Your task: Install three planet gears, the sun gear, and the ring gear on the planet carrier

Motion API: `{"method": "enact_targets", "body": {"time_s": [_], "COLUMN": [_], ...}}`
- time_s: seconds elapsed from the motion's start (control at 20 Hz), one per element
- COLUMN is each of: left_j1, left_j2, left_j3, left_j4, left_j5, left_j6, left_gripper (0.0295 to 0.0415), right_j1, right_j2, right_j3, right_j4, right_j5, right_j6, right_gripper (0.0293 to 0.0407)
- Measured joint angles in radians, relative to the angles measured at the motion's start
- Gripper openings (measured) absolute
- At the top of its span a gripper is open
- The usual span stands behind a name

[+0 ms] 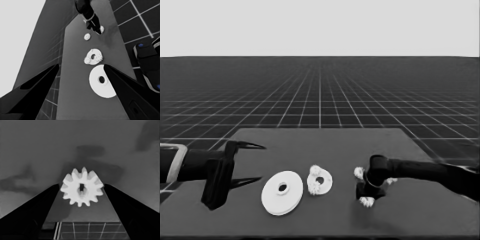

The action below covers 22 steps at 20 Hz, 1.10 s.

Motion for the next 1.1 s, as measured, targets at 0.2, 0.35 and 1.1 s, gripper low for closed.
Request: {"method": "enact_targets", "body": {"time_s": [0.2,0.35,1.1], "left_j1": [0.000,0.000,0.000], "left_j2": [0.000,0.000,0.000], "left_j3": [0.000,0.000,0.000], "left_j4": [0.000,0.000,0.000], "left_j5": [0.000,0.000,0.000], "left_j6": [0.000,0.000,0.000], "left_gripper": [0.0385,0.0385,0.0385], "right_j1": [-0.007,-0.007,0.226], "right_j2": [0.003,0.003,-0.043], "right_j3": [-0.008,-0.008,0.130], "right_j4": [-0.007,-0.008,0.215], "right_j5": [0.004,0.005,-0.075], "right_j6": [-0.003,-0.004,0.067], "right_gripper": [0.0385,0.0312,0.0312]}}
